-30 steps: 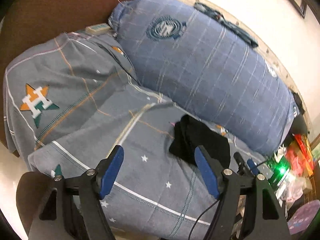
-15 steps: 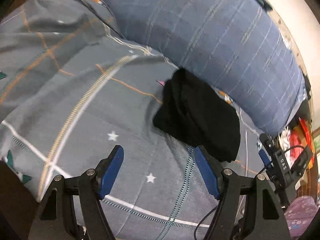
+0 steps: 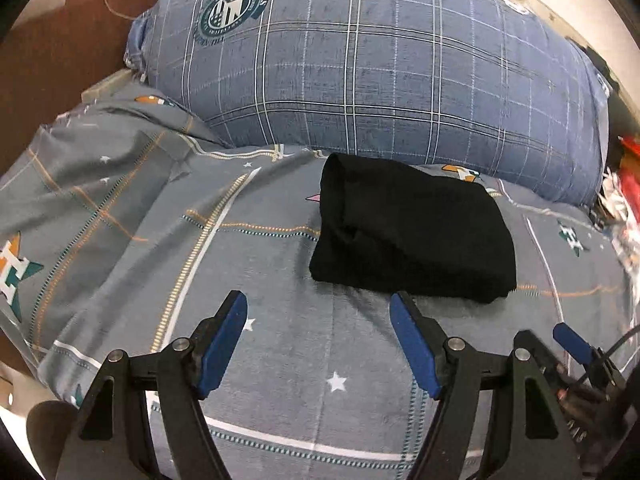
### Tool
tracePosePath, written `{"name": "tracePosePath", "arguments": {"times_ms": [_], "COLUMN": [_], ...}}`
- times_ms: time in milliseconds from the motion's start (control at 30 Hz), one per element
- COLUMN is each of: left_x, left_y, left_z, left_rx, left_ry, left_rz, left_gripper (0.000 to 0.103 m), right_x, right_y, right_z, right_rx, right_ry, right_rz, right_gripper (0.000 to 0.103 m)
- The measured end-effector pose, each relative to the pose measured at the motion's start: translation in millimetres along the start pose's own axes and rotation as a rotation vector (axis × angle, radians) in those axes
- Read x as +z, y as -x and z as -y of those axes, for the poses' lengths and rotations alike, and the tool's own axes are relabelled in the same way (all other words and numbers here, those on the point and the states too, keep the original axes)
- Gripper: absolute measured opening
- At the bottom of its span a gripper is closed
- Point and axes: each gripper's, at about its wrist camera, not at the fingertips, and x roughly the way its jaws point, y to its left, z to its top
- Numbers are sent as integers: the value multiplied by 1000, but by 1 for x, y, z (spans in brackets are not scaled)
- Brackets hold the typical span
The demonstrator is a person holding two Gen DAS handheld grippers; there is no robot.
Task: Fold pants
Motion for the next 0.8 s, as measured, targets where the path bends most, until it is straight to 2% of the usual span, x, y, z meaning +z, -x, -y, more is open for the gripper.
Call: {"name": "tracePosePath", "arguments": {"times_ms": [267,367,433,600,667,800], "left_x": [-11,-11,-6,32,51,75], "left_y": [13,10,4,-27,-49,-106], "left_z": [-12,-13,-17,-36,-37,-36], "left_rx": [-26,-58,-112,-359,-398,-415], "left_ry": [-12,-12,16,157,163,151], "left_rz": [16,-5,-30,-94,-114,-187], "left_gripper": [79,79,79,80,81,81], "right_x": [-12,-6,4,47,67,87], "right_y": [-1,-3,-3,-15,-32,-80], "right_z": [-12,-13,-8,16,26,38], "right_rx": [9,33,43,73,101,148], "right_ry": [-16,-18,-26,-83,-103,-130], "right_rz": [-68,-78,-70,-57,-69,-134], "right_gripper": [92,92,92,92,92,93]}}
